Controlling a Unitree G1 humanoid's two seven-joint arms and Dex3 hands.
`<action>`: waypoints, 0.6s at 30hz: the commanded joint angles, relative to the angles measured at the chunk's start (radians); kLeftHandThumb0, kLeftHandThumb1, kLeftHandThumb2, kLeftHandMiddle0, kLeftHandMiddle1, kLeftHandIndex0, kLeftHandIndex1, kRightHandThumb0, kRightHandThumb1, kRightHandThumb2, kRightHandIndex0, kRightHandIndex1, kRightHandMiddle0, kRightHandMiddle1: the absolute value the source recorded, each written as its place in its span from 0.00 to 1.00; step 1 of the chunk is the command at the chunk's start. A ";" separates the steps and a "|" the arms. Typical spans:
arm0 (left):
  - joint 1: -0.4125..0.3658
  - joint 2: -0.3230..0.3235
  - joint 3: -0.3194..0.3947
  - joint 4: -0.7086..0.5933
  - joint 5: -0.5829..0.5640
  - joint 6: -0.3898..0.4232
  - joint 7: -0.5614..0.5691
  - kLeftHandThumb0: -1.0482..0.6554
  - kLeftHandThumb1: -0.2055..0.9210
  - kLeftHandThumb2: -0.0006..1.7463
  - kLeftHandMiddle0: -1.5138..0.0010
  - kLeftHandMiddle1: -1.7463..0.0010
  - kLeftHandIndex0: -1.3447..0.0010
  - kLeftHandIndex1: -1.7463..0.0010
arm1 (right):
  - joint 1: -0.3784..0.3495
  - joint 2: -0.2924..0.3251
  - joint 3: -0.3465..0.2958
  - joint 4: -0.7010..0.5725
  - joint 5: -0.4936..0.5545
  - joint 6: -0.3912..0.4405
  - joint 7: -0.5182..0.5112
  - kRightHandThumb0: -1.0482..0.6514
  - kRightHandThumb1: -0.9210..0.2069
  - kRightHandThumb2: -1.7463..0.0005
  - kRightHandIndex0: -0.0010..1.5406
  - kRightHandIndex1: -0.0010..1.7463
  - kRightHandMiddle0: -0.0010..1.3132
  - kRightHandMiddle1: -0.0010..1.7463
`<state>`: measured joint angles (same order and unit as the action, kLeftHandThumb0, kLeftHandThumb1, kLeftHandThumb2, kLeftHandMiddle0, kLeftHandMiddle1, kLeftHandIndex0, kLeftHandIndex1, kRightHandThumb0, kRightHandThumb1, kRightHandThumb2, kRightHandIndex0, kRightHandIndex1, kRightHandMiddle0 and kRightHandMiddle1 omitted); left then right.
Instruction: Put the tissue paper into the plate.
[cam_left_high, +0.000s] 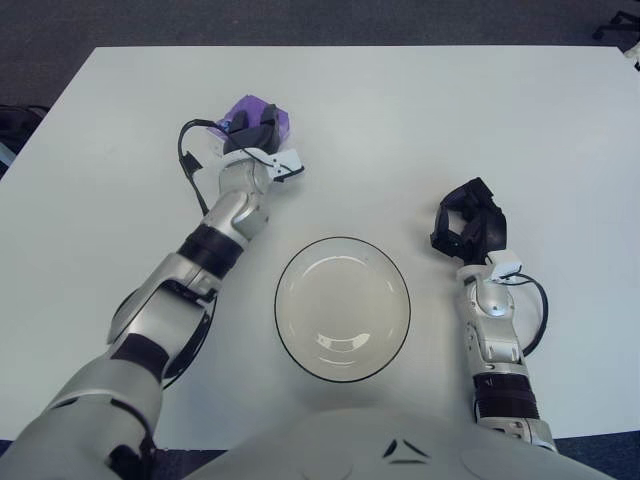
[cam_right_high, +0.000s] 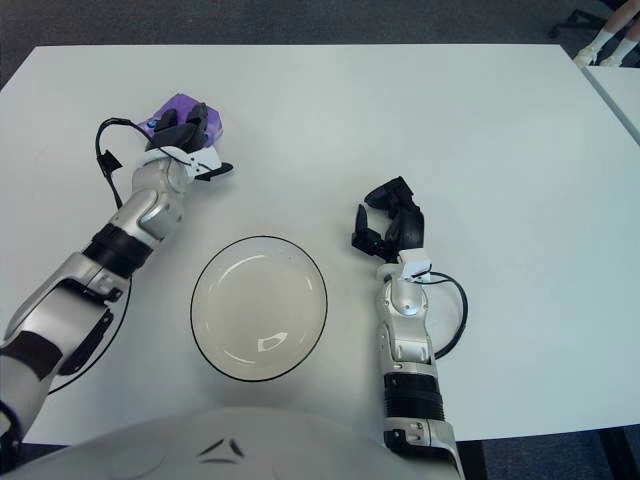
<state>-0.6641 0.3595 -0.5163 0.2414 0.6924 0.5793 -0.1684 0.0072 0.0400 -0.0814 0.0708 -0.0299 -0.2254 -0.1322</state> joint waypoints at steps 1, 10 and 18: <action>0.161 0.033 -0.068 -0.121 -0.024 0.015 -0.181 0.00 0.96 0.19 1.00 1.00 1.00 1.00 | 0.114 0.018 0.003 0.086 0.007 0.132 -0.001 0.36 0.39 0.36 0.58 1.00 0.37 1.00; 0.241 0.117 -0.087 -0.340 0.027 0.025 -0.305 0.00 0.98 0.18 1.00 1.00 1.00 1.00 | 0.121 0.019 0.008 0.073 0.001 0.144 -0.004 0.36 0.39 0.36 0.58 1.00 0.37 1.00; 0.308 0.189 -0.086 -0.492 0.092 -0.020 -0.363 0.00 0.99 0.17 1.00 1.00 1.00 1.00 | 0.126 0.014 0.019 0.062 -0.011 0.162 -0.003 0.36 0.39 0.36 0.58 1.00 0.37 1.00</action>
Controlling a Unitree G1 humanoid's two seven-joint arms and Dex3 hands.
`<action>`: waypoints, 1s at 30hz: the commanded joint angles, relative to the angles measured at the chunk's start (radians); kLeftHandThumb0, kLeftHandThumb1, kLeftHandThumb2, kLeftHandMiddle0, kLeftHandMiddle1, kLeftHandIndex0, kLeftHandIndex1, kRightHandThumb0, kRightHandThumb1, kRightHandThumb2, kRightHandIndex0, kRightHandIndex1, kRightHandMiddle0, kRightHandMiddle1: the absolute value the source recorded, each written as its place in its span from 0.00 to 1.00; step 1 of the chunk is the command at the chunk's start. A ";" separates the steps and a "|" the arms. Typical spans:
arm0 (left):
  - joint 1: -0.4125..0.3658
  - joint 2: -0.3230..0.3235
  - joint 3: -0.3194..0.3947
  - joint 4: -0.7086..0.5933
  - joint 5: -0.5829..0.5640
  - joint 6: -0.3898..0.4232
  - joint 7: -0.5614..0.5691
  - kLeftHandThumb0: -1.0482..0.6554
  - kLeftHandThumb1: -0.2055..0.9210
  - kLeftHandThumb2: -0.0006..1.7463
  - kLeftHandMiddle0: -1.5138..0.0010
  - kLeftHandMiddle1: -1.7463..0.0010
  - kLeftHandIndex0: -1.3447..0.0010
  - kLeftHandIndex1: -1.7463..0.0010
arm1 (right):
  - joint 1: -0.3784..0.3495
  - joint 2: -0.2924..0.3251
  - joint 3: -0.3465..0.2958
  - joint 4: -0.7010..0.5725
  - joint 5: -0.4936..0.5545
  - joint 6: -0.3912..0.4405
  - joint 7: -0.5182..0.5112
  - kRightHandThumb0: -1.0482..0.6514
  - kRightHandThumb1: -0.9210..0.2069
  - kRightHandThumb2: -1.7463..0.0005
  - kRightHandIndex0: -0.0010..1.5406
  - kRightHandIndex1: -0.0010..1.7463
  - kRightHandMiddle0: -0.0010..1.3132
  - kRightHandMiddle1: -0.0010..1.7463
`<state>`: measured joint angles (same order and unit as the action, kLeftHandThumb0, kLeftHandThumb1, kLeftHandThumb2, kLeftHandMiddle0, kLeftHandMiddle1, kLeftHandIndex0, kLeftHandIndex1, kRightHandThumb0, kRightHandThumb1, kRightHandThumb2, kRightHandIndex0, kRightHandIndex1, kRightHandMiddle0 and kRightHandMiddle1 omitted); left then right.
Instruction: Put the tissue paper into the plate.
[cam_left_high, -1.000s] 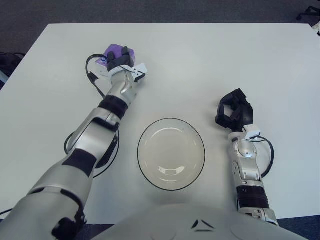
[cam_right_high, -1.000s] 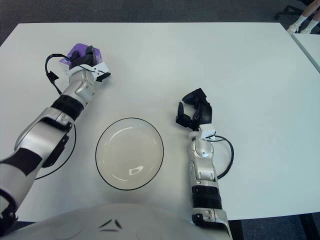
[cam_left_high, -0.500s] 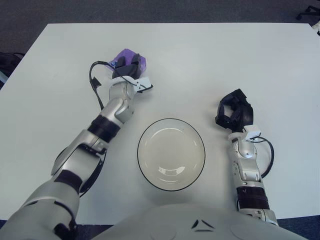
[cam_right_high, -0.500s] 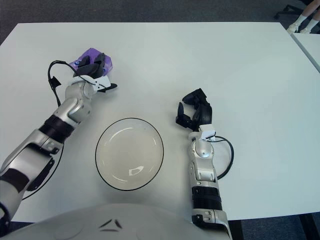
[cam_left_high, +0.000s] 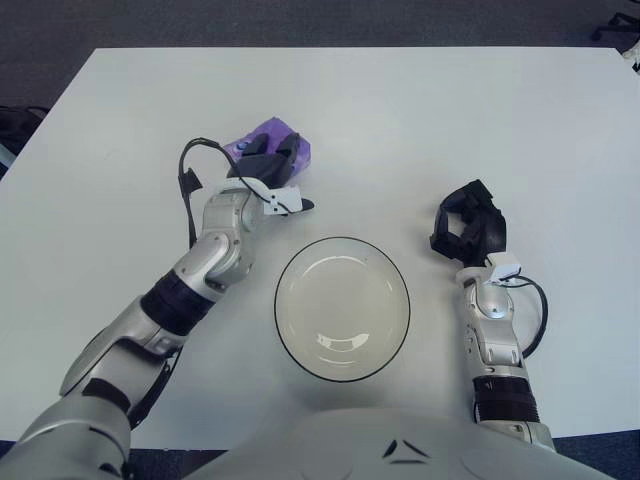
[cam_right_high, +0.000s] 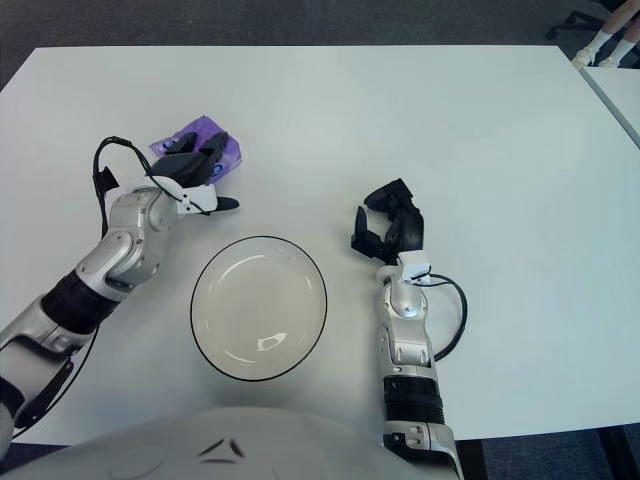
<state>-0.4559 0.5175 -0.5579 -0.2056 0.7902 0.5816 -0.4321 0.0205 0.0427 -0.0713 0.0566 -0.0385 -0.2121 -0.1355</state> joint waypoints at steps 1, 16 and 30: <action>0.106 0.036 -0.041 -0.058 0.001 -0.027 -0.103 0.00 0.99 0.17 1.00 1.00 1.00 1.00 | 0.113 0.012 0.009 0.074 -0.003 0.151 0.000 0.36 0.39 0.36 0.58 1.00 0.37 1.00; 0.194 -0.002 0.026 -0.244 0.204 -0.063 -0.022 0.01 0.98 0.16 1.00 1.00 1.00 1.00 | 0.113 0.019 0.007 0.067 0.000 0.169 -0.002 0.36 0.39 0.36 0.58 1.00 0.37 1.00; 0.246 -0.116 0.075 -0.251 0.395 -0.084 0.127 0.02 0.92 0.14 1.00 1.00 1.00 1.00 | 0.111 0.022 0.009 0.073 0.000 0.164 -0.002 0.36 0.41 0.35 0.58 1.00 0.38 1.00</action>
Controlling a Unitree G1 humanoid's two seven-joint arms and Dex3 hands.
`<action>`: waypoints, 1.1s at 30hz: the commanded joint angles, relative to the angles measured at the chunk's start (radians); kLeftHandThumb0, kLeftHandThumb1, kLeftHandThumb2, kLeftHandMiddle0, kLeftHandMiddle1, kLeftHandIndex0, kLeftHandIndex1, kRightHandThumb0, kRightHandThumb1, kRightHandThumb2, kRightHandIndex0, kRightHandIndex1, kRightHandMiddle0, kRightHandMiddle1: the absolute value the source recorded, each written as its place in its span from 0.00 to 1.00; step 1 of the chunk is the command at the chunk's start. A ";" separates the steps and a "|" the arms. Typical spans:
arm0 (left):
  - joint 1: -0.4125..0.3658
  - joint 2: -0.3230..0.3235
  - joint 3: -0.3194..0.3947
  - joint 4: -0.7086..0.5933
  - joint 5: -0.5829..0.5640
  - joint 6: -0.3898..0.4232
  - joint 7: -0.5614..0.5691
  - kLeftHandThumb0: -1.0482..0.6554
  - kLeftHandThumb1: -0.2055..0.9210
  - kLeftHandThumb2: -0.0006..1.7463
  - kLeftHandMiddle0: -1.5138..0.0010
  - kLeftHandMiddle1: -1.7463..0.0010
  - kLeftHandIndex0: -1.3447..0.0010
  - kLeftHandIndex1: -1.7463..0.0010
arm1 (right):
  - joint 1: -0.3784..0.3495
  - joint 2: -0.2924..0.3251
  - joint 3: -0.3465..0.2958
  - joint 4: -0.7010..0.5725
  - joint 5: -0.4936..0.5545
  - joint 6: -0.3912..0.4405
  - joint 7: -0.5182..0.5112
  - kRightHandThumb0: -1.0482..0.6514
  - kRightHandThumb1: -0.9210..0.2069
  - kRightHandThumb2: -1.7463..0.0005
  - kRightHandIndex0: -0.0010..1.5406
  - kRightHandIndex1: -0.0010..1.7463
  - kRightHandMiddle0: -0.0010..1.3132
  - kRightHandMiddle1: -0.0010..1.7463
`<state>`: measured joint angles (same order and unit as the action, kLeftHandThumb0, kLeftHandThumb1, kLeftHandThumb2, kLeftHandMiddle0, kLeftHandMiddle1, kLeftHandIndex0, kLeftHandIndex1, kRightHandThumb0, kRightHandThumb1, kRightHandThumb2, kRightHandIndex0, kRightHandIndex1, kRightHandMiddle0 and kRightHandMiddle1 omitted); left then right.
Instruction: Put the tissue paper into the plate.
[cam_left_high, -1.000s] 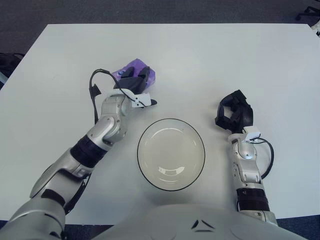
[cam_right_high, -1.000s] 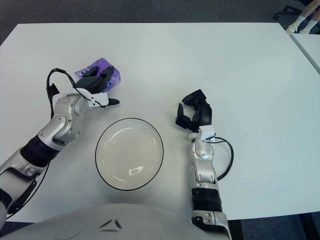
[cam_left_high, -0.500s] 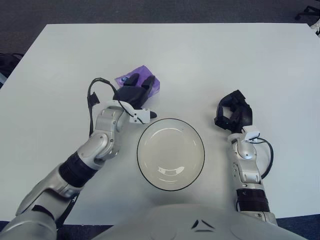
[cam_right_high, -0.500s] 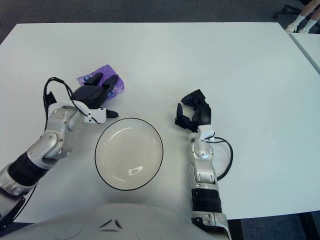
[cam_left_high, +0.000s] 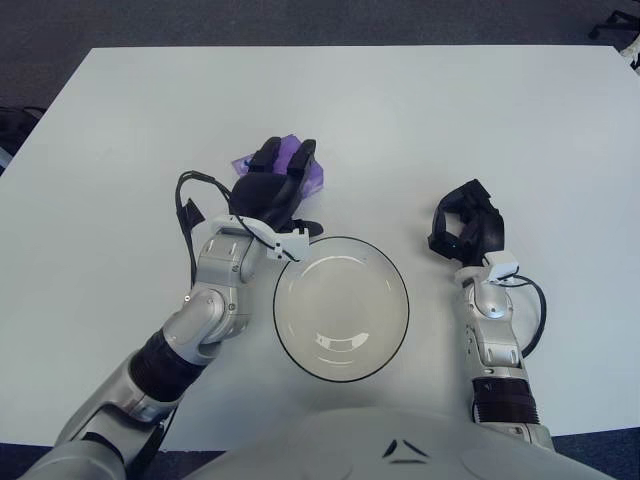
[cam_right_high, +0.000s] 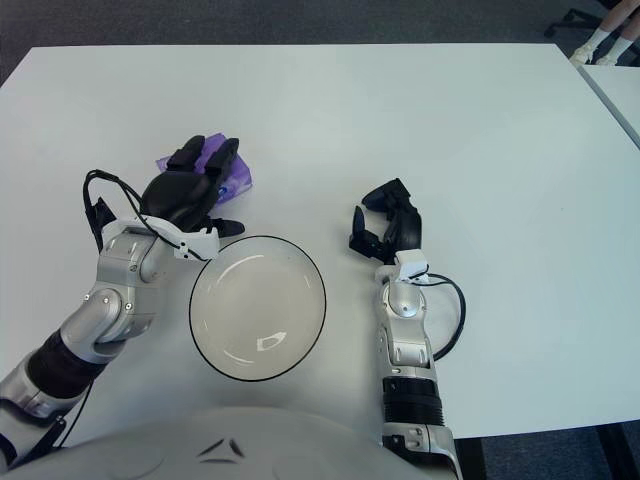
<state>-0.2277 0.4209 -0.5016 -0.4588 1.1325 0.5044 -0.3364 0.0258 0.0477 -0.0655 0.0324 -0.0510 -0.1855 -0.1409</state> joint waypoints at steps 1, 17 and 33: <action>0.018 -0.026 0.021 0.004 0.065 -0.007 0.036 0.02 0.92 0.14 1.00 1.00 1.00 1.00 | 0.106 0.017 0.003 0.097 0.012 0.137 0.004 0.36 0.41 0.35 0.58 1.00 0.38 1.00; 0.034 -0.156 0.082 0.002 0.136 -0.020 0.128 0.00 0.92 0.13 1.00 1.00 1.00 1.00 | 0.100 0.017 0.000 0.105 0.020 0.138 0.010 0.36 0.41 0.34 0.60 1.00 0.38 1.00; -0.037 -0.219 0.145 0.103 0.117 -0.020 0.089 0.01 0.90 0.12 1.00 1.00 1.00 1.00 | 0.095 0.017 -0.002 0.114 0.023 0.127 0.013 0.36 0.42 0.34 0.60 1.00 0.39 1.00</action>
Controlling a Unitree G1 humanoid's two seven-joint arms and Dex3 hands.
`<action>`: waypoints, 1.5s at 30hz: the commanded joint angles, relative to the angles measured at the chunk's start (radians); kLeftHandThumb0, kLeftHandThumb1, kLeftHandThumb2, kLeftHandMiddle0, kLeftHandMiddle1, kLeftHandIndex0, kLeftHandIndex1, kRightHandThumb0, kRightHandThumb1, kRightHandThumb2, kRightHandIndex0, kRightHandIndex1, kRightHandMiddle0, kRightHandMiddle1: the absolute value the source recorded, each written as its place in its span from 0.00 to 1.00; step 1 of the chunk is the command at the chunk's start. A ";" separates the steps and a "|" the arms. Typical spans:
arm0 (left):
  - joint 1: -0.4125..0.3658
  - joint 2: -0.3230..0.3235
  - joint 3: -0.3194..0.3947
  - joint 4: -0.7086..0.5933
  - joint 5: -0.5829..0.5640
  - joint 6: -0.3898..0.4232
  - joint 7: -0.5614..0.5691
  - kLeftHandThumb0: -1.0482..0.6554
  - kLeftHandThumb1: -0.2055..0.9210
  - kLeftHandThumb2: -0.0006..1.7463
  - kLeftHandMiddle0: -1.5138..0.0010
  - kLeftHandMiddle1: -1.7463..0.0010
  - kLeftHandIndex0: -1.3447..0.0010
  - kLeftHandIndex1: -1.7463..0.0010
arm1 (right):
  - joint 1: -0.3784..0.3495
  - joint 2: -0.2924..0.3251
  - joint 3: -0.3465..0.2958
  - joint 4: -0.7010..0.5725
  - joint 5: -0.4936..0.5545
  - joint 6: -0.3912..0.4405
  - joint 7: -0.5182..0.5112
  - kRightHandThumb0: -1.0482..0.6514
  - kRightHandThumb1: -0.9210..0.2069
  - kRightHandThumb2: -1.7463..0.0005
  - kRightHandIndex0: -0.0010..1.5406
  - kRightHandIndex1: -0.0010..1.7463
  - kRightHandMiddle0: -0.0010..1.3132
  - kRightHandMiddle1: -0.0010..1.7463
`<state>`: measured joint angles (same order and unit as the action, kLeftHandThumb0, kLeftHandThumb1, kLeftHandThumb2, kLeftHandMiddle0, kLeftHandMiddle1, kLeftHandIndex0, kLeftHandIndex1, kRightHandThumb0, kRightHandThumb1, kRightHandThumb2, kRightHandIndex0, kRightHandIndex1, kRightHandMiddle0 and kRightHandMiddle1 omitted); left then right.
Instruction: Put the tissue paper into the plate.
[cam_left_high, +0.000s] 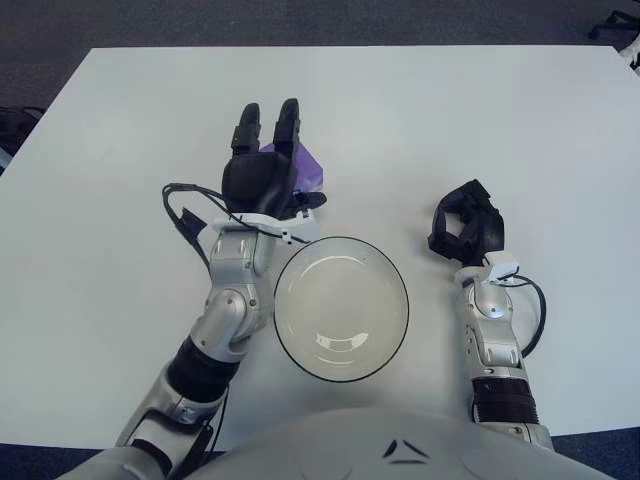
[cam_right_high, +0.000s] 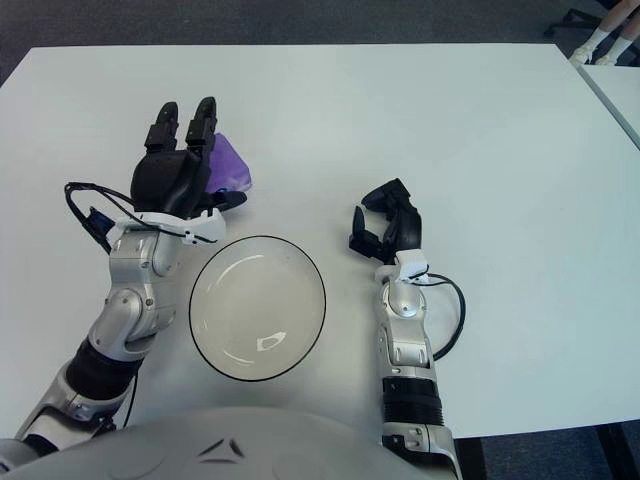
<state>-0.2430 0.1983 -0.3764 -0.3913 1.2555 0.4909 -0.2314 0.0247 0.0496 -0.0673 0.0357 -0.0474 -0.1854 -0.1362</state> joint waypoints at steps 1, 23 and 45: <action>-0.025 0.004 0.021 0.039 -0.006 -0.008 -0.020 0.01 0.90 0.12 1.00 1.00 1.00 1.00 | 0.095 0.016 0.000 0.111 0.020 0.127 0.009 0.36 0.42 0.34 0.61 1.00 0.39 1.00; -0.322 0.015 0.049 0.511 -0.218 0.036 -0.271 0.00 0.88 0.11 1.00 1.00 1.00 1.00 | 0.107 0.032 -0.005 0.097 0.023 0.116 0.004 0.36 0.40 0.36 0.60 1.00 0.37 1.00; -0.463 0.047 -0.047 0.838 -0.354 -0.001 -0.273 0.00 0.96 0.12 1.00 1.00 1.00 1.00 | 0.120 0.034 -0.004 0.085 0.010 0.130 -0.006 0.36 0.39 0.36 0.58 1.00 0.37 1.00</action>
<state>-0.7462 0.2447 -0.3928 0.3816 0.9399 0.4832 -0.4538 0.0325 0.0674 -0.0746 0.0315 -0.0476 -0.1850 -0.1423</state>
